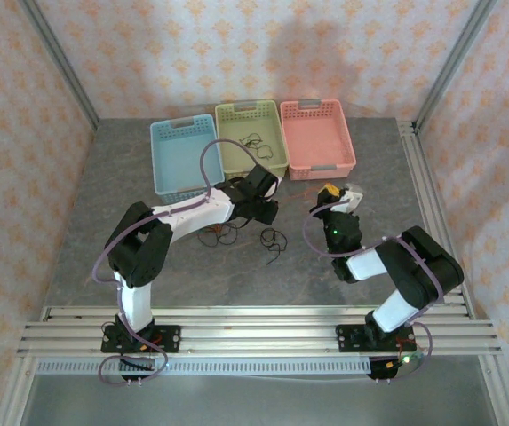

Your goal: Untangle the cables

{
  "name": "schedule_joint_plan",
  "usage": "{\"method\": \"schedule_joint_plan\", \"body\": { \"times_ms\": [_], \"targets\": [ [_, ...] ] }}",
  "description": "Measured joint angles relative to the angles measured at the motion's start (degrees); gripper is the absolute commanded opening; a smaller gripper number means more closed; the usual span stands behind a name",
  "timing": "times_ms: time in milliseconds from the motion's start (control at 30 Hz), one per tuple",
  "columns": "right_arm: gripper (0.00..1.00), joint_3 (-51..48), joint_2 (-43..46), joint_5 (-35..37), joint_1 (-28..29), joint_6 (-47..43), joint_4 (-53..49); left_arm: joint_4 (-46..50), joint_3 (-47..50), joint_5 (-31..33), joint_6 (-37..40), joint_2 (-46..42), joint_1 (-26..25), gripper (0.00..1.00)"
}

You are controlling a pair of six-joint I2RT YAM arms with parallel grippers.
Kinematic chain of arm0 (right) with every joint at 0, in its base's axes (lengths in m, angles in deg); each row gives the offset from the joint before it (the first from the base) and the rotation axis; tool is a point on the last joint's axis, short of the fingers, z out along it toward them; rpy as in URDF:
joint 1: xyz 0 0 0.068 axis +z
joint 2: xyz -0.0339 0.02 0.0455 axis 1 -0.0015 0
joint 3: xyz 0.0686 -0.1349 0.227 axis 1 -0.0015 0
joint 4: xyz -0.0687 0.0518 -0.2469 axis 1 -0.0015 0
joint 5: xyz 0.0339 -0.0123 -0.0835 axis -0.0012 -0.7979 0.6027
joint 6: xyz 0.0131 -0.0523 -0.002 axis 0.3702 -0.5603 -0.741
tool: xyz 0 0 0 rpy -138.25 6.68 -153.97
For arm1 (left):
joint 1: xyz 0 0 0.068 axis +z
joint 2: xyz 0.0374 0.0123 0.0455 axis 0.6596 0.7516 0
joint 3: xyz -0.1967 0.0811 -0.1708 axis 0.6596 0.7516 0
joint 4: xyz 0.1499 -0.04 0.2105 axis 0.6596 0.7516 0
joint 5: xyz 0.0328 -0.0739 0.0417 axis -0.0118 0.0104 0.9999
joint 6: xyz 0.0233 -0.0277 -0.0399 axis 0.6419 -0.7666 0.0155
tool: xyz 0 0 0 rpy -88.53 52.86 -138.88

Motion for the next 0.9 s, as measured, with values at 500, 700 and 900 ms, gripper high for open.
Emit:
{"method": "schedule_joint_plan", "body": {
  "times_ms": [500,700,900],
  "targets": [
    [0.0,-0.6,0.6,3.1,-0.3,1.0,0.0,9.5,-10.5,12.7,-0.5,10.4,-0.2,0.15],
    [0.0,-0.8,1.6,3.2,-0.4,1.0,0.0,14.9,-11.5,18.8,-1.9,12.9,-0.2,0.34],
    [0.0,-1.4,3.8,3.2,-0.4,0.7,0.1,15.3,-11.1,21.0,-1.9,12.4,-0.2,0.31]
  ]
}}
